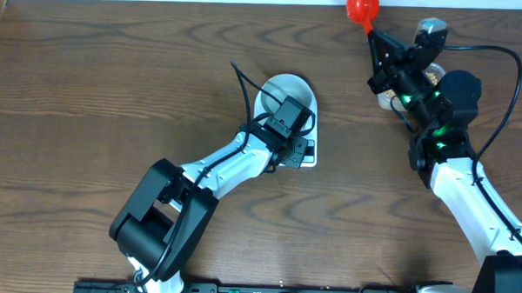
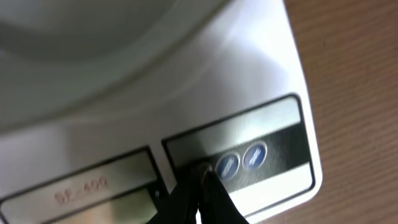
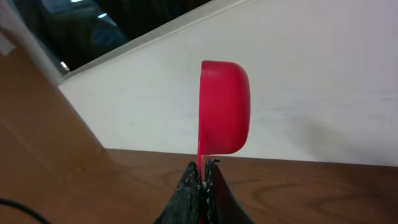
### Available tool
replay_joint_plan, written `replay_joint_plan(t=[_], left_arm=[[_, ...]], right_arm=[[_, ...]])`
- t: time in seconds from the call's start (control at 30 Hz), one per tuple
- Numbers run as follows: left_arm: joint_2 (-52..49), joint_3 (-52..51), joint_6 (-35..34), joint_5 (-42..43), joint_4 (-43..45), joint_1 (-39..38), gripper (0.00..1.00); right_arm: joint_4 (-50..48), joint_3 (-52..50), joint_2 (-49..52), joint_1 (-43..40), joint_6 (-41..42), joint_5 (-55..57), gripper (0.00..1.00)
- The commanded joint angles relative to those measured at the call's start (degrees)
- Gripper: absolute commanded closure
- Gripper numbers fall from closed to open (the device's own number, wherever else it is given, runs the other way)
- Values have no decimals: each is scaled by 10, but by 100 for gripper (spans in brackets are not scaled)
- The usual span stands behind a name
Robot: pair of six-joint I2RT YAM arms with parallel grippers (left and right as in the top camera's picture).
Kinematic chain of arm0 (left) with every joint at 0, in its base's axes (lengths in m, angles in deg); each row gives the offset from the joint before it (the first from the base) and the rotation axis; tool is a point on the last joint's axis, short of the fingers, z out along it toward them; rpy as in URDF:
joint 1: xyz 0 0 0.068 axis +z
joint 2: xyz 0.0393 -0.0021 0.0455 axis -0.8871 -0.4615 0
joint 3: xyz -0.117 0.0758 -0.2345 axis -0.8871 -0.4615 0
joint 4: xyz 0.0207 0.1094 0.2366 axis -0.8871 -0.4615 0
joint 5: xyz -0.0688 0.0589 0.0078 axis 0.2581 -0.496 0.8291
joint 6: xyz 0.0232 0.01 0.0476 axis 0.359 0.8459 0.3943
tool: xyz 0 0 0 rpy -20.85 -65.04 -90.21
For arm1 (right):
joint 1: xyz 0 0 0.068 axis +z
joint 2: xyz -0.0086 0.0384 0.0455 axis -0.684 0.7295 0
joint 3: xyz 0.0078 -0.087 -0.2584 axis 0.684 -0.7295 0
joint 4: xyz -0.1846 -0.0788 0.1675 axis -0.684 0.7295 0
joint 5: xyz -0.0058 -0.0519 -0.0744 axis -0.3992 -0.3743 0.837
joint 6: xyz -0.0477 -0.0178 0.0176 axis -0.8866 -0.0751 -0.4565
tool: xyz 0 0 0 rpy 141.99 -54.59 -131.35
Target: Scoop item into bowl and weigh 50g on scale
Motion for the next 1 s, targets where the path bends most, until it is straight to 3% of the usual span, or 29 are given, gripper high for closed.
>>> replay_joint_plan(t=[0.0, 0.23, 0.5, 0.97], left_arm=[[45, 5, 7, 1, -23, 2, 93], [108, 5, 7, 1, -26, 2, 93], [78, 4, 7, 4, -26, 0, 93], [11, 4, -16, -8, -8, -5, 93]], right_arm=[[-2, 7, 2, -4, -8, 34, 99], [-2, 7, 2, -4, -8, 125, 99], [-2, 7, 6, -4, -8, 205, 99], [-4, 8, 9, -4, -8, 207, 99]])
